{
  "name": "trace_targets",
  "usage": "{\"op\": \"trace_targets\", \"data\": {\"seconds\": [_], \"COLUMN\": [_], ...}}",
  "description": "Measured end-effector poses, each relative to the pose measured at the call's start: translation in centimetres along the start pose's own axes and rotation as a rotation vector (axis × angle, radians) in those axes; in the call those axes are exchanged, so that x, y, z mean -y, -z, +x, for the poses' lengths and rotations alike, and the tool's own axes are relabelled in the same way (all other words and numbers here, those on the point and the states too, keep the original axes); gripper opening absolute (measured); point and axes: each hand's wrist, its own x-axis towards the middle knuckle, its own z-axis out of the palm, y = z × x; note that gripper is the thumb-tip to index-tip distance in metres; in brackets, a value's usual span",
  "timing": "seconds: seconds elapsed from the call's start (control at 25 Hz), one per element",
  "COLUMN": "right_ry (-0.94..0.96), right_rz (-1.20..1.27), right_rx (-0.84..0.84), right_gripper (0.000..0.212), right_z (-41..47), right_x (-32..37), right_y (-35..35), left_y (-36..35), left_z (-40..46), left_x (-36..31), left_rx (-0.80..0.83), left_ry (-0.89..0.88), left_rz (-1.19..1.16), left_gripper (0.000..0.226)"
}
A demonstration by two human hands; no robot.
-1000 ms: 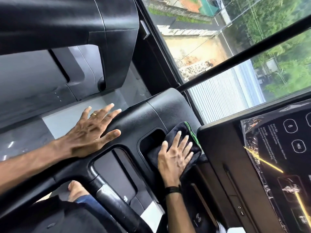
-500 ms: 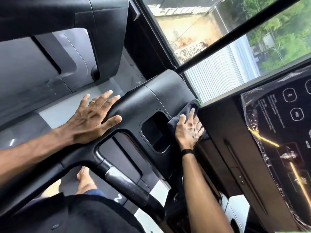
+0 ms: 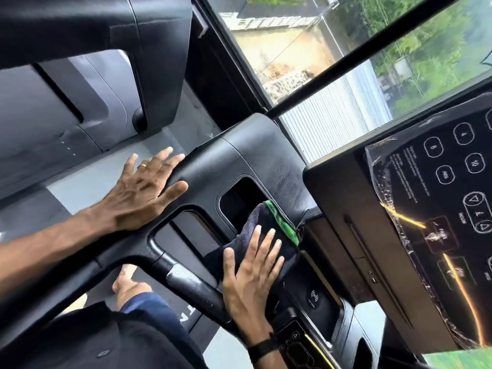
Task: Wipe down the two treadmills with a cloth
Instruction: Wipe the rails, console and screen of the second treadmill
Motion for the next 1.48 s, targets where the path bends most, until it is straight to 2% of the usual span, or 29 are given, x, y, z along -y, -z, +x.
{"op": "trace_targets", "data": {"seconds": [0.16,0.28,0.48,0.76,0.92,1.04,1.12,1.2,1.32,1.4,1.48], "right_ry": [0.277,0.406,0.342,0.311,0.385,0.342,0.315,0.274,0.205,0.206,0.202], "right_rz": [-0.162,-0.216,-0.158,-0.247,-0.224,-0.199,-0.165,-0.085,0.116,0.218,0.192], "right_rx": [0.0,-0.065,-0.135,-0.2,-0.203,-0.201,-0.145,0.036,0.309,0.374,0.408], "right_gripper": [0.083,0.096,0.094,0.102,0.084,0.076,0.072,0.063,0.074,0.079,0.072], "right_z": [0.8,3.1,4.7,2.0,2.9,5.1,5.8,6.8,9.3,10.5,10.2], "right_x": [0.9,3.4,7.3,1.9,1.3,3.7,4.9,5.2,4.8,4.5,4.4], "right_y": [0.0,-0.6,-0.9,-0.3,0.2,0.3,0.8,1.6,2.6,3.0,3.0], "left_y": [-0.1,-0.1,-0.2,-0.3,-0.5,-0.5,-0.5,-0.6,-0.6,-0.6,-0.5], "left_z": [0.1,0.0,0.1,0.0,-0.1,0.1,0.3,0.4,0.4,0.4,0.4], "left_x": [-0.2,-0.2,-0.1,0.4,0.4,0.3,0.3,0.4,0.4,0.4,0.5], "left_rx": [0.008,0.001,-0.012,0.001,0.004,0.0,0.001,0.008,0.016,0.018,0.027], "left_ry": [0.014,0.027,0.036,0.066,0.068,0.067,0.069,0.07,0.061,0.043,0.041], "left_rz": [-0.002,-0.011,0.007,-0.02,-0.023,-0.016,-0.019,-0.03,-0.05,-0.055,-0.064], "left_gripper": [0.089,0.091,0.093,0.088,0.088,0.09,0.091,0.092,0.093,0.091,0.09]}}
